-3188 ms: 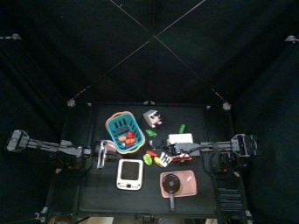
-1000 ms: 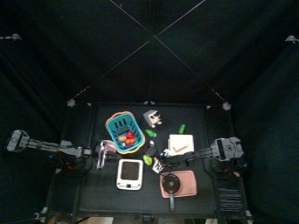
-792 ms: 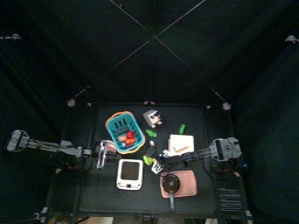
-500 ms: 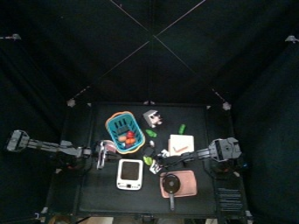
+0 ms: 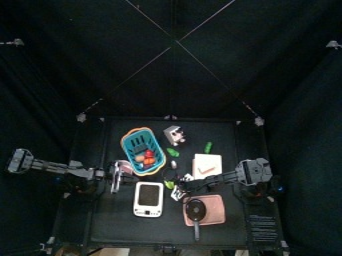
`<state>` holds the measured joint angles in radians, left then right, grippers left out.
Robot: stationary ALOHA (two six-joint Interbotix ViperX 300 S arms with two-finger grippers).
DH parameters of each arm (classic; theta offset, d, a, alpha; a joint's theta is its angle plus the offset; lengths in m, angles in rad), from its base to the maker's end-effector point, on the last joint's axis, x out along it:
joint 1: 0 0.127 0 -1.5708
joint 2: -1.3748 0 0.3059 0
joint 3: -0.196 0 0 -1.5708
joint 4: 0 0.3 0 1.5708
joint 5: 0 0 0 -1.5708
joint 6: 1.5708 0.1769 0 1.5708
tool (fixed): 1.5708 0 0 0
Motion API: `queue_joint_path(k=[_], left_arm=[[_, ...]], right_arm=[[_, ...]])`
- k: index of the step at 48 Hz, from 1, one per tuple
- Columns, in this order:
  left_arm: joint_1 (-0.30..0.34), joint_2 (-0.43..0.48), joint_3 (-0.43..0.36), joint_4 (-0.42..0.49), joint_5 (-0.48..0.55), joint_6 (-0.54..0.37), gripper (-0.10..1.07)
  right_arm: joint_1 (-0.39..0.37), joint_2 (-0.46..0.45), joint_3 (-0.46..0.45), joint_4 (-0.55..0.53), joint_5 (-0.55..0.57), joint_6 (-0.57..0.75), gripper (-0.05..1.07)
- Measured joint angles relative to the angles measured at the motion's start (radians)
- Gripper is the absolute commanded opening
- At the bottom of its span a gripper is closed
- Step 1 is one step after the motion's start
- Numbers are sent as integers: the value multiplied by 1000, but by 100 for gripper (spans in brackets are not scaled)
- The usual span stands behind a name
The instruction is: Assemble corn
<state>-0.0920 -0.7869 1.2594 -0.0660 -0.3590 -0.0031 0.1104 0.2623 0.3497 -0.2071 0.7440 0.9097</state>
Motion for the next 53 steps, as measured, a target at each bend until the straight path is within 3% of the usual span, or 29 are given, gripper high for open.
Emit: queue_joint_path(k=[12, 25, 53], left_arm=[[0, 2, 2, 0, 0, 0, 30], [0, 2, 2, 0, 0, 0, 30], [-2, 0, 25, 0, 0, 2, 30]], right_arm=[[0, 15, 9, 0, -18, 0, 84], [-2, 17, 11, 3, -20, 0, 56], [-2, -15, 3, 23, -18, 0, 55]])
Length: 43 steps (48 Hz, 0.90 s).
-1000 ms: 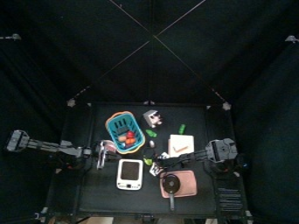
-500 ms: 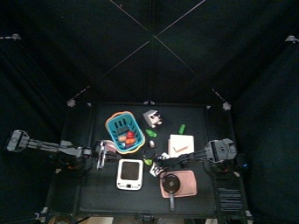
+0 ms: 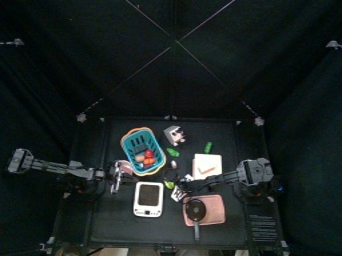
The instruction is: Assemble corn
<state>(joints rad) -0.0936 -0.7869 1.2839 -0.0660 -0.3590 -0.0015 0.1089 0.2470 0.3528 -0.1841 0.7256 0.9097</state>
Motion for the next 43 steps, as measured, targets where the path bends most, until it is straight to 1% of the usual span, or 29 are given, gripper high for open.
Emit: queue_joint_path(k=[12, 26, 37, 43], left_arm=[[-2, -34, 17, 0, 0, 0, 30], [-2, -127, 71, 0, 21, 3, 30], [2, -140, 75, 11, 63, 5, 30], [8, -140, 75, 18, 74, 5, 30]], right_arm=[[0, -2, -3, 0, 0, 0, 55], [0, -21, -23, 0, 2, 0, 55], [0, -21, -37, 2, 5, 0, 55], [0, -21, -64, 5, 5, 0, 55]])
